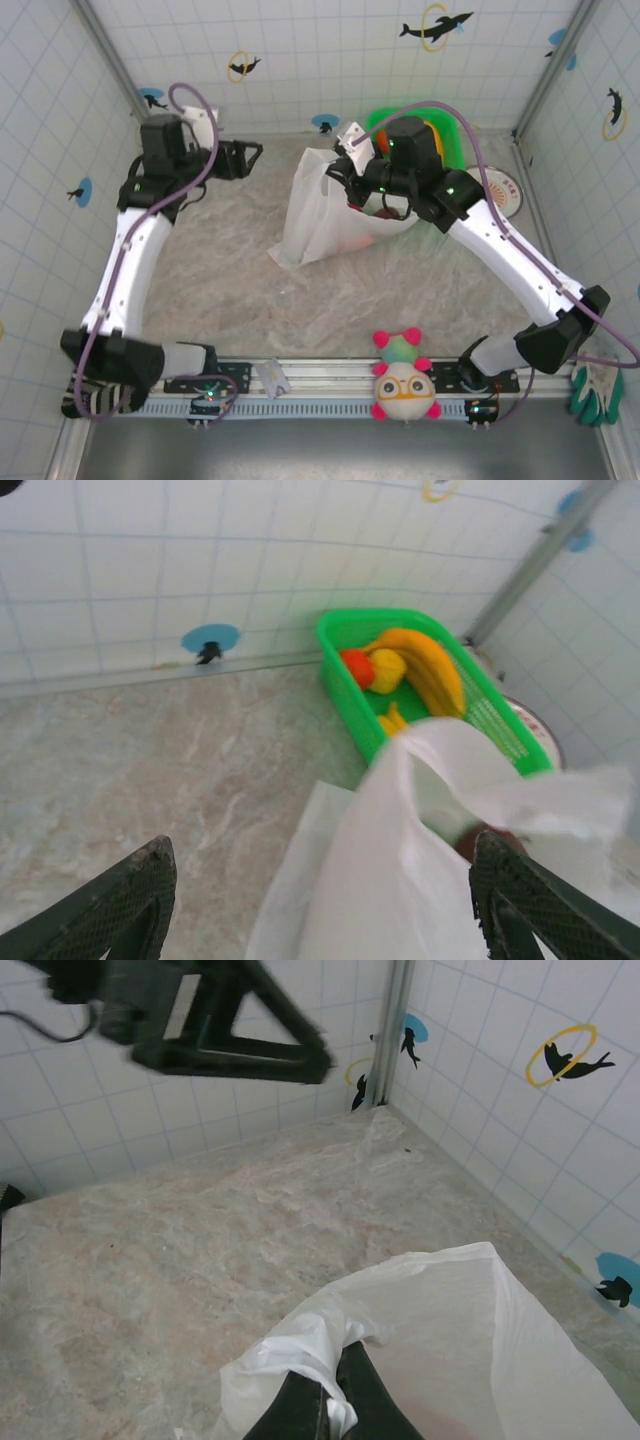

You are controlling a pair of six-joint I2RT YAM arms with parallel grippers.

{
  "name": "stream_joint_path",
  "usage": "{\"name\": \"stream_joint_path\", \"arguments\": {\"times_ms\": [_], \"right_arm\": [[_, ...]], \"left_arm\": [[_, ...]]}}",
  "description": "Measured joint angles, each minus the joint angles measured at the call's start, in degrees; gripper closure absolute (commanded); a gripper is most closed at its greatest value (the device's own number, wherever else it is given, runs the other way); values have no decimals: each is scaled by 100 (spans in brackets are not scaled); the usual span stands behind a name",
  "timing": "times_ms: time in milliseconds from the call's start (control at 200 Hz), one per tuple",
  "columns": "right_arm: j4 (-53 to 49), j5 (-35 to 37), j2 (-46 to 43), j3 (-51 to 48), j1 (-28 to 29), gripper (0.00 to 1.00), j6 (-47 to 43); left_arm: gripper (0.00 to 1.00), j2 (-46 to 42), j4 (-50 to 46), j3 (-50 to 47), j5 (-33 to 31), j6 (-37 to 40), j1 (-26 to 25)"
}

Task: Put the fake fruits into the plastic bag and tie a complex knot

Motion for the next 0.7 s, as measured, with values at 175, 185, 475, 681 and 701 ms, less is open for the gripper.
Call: {"name": "stream_joint_path", "arguments": {"times_ms": [175,185,475,681,701], "right_arm": [[-140,208,223,299,20,92,136],[-140,214,236,310,20,92,155],[-151,407,280,356,133,91,319],[-151,490,280,356,162,91,446],[-149,494,280,358,164,91,468]], "left_arm": [[7,-2124,1827,-2448,264,170,-575],[7,-2181,1893,-2524,264,192,-619],[3,-1606,3668,-3276,-588,863,-2208],[3,-986,4599,-3270,-1176,1010,-2511],[4,-935,4690,-3265,-1220,1012,-2542]]}}
